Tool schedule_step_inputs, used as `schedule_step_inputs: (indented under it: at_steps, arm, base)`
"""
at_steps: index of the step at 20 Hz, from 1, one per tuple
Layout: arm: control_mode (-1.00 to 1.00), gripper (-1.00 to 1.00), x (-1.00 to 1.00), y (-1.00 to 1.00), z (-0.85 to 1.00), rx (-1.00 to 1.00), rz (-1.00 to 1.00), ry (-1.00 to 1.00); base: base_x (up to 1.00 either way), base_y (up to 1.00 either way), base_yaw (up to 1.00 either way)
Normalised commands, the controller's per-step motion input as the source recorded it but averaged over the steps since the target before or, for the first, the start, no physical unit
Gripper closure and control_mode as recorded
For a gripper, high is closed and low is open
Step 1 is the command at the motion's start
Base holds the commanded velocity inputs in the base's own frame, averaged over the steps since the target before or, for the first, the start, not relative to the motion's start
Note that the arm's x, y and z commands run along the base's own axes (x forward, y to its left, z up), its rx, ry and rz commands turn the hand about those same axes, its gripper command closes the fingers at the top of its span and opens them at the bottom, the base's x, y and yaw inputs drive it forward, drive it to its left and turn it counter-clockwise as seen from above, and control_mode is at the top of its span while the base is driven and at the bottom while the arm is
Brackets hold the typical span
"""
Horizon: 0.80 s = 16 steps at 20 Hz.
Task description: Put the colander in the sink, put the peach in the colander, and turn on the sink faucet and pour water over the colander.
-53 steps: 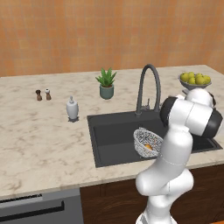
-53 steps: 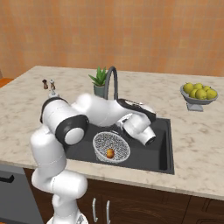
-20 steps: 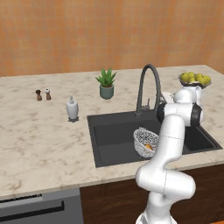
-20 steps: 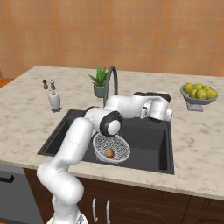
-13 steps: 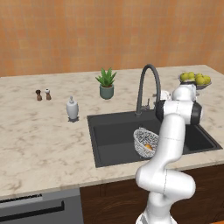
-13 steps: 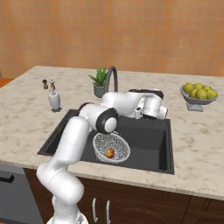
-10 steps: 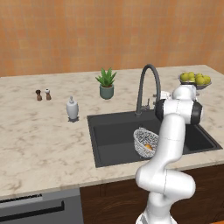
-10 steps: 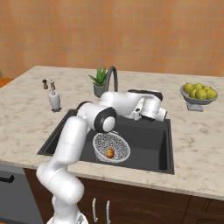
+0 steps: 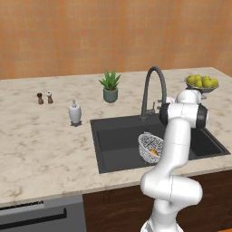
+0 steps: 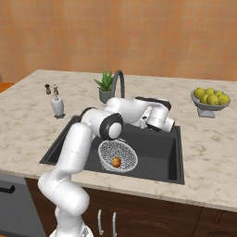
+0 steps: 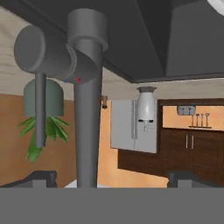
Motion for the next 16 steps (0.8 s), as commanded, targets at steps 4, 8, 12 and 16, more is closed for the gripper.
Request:
schedule_step_inputs:
  at_steps: [4, 8, 12, 16]
  arm:
    - [-1.0, -1.0, 0.22, -0.17, -0.39, 0.01, 0.0, 0.07]
    - [-1.0, -1.0, 0.4, -0.04, -0.21, 0.05, 0.0, 0.02]
    - [-1.0, -1.0, 0.49, 0.0, -0.03, 0.05, 0.0, 0.03]
    - [-1.0, -1.0, 0.4, 0.0, -0.03, 0.01, 0.0, 0.05]
  base:
    - [0.0, 0.0, 0.0]
    - [0.0, 0.0, 0.0]
    - [0.0, 0.0, 0.0]
    - [0.0, 0.0, 0.0]
